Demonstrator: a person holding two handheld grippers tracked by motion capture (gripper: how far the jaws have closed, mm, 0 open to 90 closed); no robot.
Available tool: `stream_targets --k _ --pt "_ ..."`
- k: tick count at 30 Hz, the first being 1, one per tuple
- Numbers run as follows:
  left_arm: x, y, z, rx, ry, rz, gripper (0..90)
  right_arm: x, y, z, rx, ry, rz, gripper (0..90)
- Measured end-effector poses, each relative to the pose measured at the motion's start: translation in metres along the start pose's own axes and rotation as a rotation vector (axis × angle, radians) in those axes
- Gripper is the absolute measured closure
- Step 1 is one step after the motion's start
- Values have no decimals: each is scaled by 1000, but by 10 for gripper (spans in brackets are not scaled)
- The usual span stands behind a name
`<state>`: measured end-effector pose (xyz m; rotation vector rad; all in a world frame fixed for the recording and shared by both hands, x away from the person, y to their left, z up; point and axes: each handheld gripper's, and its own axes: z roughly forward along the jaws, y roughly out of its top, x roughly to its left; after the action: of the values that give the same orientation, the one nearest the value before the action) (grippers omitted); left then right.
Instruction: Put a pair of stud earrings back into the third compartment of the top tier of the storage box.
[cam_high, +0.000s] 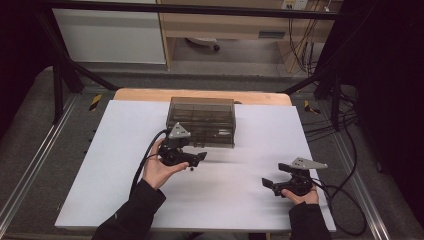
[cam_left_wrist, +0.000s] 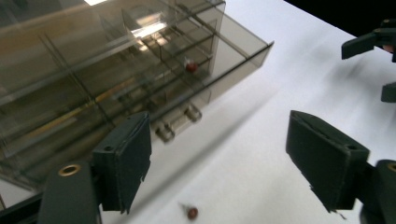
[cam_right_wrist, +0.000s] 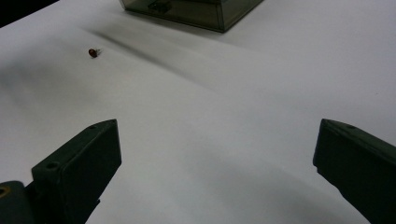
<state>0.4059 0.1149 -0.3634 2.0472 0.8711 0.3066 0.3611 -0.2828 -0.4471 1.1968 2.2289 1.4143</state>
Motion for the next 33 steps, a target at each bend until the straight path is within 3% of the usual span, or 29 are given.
stream_targets --k 10,14,19,28,33 --pt "1 -30 -1 23 41 0 187 0 0 0 0 1 -1 15" --pt "1 -37 5 48 44 -1 189 0 0 0 -2 1 1 15" --pt "3 -44 18 95 81 3 203 1 0 0 3 5 2 15" --pt "5 -52 38 144 88 -31 329 0 -1 1 12 1 -2 15" --pt "4 -54 43 159 94 -28 424 0 -1 1 9 -1 -2 15"
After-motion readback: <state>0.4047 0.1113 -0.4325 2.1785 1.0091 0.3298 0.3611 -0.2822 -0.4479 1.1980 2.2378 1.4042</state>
